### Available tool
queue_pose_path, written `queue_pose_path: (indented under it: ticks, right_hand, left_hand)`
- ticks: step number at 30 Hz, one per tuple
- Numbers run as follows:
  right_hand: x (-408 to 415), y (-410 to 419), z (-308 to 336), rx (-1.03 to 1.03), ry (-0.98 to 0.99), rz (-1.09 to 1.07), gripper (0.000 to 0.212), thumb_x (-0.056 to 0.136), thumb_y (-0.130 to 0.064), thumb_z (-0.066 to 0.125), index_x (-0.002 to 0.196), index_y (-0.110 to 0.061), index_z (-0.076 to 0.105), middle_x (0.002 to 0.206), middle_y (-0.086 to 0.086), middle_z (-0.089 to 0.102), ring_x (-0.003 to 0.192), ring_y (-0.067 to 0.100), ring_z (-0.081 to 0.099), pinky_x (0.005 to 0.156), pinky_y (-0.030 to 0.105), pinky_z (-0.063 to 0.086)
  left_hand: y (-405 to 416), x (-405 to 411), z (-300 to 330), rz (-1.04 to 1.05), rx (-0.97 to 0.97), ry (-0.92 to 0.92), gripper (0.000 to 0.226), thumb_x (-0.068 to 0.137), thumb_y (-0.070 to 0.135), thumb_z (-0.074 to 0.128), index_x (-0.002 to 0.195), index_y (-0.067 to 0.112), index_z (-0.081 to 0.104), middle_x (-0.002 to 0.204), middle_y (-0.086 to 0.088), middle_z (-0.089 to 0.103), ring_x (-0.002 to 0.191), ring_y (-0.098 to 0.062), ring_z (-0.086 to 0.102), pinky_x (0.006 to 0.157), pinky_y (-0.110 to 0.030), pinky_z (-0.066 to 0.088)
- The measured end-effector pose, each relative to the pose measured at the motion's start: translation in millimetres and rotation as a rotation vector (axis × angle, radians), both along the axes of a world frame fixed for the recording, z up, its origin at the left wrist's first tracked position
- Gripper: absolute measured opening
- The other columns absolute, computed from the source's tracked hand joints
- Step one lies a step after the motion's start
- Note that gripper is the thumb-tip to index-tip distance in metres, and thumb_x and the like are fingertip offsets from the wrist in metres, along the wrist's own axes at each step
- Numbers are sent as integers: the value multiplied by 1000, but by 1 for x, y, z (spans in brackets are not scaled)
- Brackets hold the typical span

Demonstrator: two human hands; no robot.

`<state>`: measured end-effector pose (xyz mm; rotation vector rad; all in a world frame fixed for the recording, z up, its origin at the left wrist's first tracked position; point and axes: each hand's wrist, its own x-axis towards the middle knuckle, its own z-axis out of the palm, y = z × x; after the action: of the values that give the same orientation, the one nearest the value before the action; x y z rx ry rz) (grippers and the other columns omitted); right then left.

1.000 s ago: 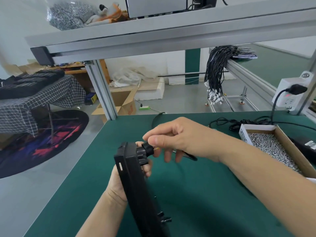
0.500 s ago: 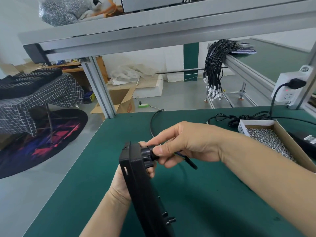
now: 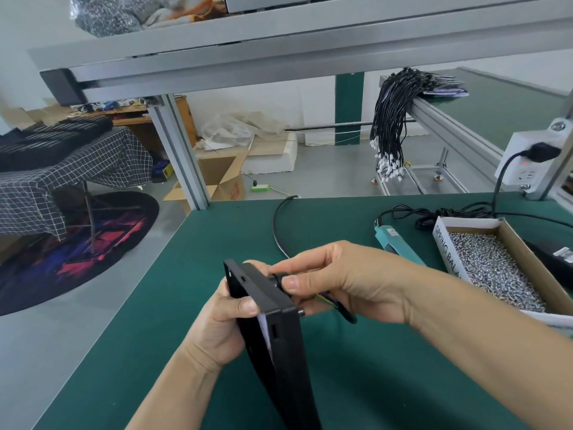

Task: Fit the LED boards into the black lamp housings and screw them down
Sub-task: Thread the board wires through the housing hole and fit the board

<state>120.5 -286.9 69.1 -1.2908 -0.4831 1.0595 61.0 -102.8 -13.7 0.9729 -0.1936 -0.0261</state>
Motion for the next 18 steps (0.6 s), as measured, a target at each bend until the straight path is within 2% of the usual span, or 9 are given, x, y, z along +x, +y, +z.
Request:
queue_pose_path:
  ticks: [2,4,8,12,15,18]
  right_hand:
    - [-2,0,-2,9,14,-47,24,78,-5,68,102,-3,73,94,13,72,76,18,69,68,23,57]
    - [-2,-2,-4,2,32,-88,29,70,-11,72,97,-3,72,87,11,72,71,16,69,64,22,56]
    - [1,-8,-3,-23,18,-53,32,65,-9,73,95,1,71,81,11,72,69,18,69,62,23,56]
    - [7,-9,2,-77,-40,-8,19,72,-2,71,91,2,70,72,7,71,63,14,68,57,20,53]
    - [9,-11,4,-124,-69,26,24,64,-10,73,87,-2,71,76,7,69,71,19,62,62,22,55]
    - [7,-16,-1,-93,-56,-31,26,71,-14,70,94,-3,72,80,9,68,73,18,59,63,20,53]
  left_hand:
    - [6,5,6,-49,53,-21,33,58,21,89,85,17,71,82,-6,71,75,-22,70,72,-34,58]
    - [5,6,9,-102,99,-55,31,63,18,86,90,18,70,87,-4,72,79,-20,70,76,-33,57]
    - [2,7,17,-120,164,-7,33,55,17,90,81,17,70,78,-2,70,71,-18,68,69,-29,55]
    - [2,9,23,-187,218,12,33,54,10,88,77,15,65,69,-3,66,64,-19,64,64,-26,51]
    - [0,11,27,-266,156,27,42,56,-7,76,88,11,56,73,-8,63,67,-23,62,63,-27,52]
    - [-9,13,27,-186,147,67,60,48,1,88,98,11,55,79,-15,60,74,-29,60,67,-34,53]
